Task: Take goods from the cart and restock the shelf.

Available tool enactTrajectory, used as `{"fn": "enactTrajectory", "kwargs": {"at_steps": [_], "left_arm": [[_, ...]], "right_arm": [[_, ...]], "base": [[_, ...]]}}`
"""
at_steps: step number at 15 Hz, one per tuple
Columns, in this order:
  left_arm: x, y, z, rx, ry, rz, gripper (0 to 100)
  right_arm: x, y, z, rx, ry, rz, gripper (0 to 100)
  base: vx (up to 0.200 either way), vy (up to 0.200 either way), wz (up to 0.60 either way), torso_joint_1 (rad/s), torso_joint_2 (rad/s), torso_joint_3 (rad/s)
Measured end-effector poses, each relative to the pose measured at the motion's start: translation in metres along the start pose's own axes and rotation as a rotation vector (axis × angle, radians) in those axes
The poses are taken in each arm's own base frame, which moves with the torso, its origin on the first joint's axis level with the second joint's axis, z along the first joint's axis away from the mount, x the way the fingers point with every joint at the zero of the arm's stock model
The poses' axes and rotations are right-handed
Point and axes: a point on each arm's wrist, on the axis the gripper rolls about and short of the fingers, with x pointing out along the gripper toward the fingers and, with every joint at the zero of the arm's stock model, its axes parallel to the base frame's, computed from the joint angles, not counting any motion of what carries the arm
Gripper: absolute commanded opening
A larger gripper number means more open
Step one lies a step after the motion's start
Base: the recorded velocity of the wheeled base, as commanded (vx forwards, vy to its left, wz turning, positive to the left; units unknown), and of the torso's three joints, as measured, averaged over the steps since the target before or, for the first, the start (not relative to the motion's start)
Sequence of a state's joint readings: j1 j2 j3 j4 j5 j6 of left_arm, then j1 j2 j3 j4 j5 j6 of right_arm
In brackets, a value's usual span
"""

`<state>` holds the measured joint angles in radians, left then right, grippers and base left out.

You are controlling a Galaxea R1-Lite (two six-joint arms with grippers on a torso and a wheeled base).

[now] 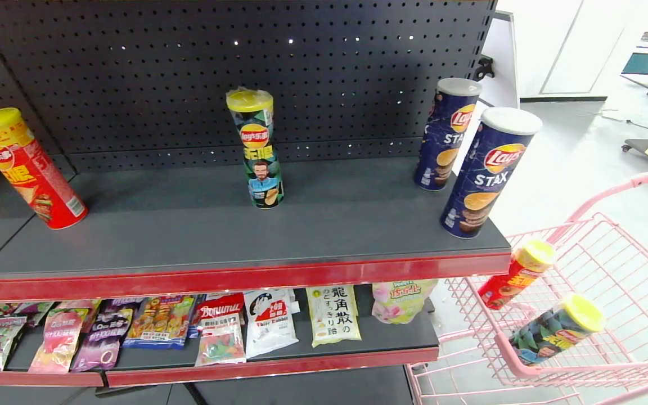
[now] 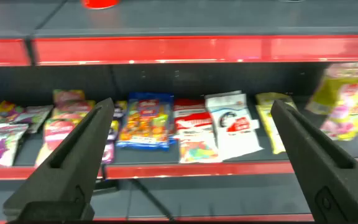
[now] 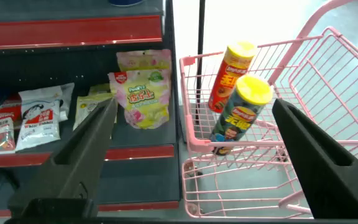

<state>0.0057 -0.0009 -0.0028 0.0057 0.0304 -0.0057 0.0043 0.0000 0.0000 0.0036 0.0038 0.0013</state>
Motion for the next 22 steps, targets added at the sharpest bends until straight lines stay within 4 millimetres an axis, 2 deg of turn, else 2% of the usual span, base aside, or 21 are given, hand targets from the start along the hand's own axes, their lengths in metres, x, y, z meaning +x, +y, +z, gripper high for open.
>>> {"fn": "enactTrajectory", "kwargs": {"at_steps": [12, 17, 22], "left_arm": [[0.0001, 0.0000, -0.0003, 0.000, 0.002, 0.000, 100], [0.0000, 0.0000, 0.0001, 0.000, -0.001, 0.000, 100], [0.0000, 0.0000, -0.0003, 0.000, 0.001, 0.000, 100]], "right_arm": [[0.0000, 0.0000, 0.0000, 0.001, 0.000, 0.001, 100], [0.0000, 0.0000, 0.0000, 0.001, 0.000, 0.001, 100], [0.0000, 0.0000, 0.0000, 0.002, 0.000, 0.000, 100]], "base": [[0.000, 0.000, -0.60, 0.003, 0.00, 0.002], [0.000, 0.000, 0.00, -0.013, 0.03, 0.019], [0.000, 0.000, 0.00, -0.132, 0.35, 0.206]]}}
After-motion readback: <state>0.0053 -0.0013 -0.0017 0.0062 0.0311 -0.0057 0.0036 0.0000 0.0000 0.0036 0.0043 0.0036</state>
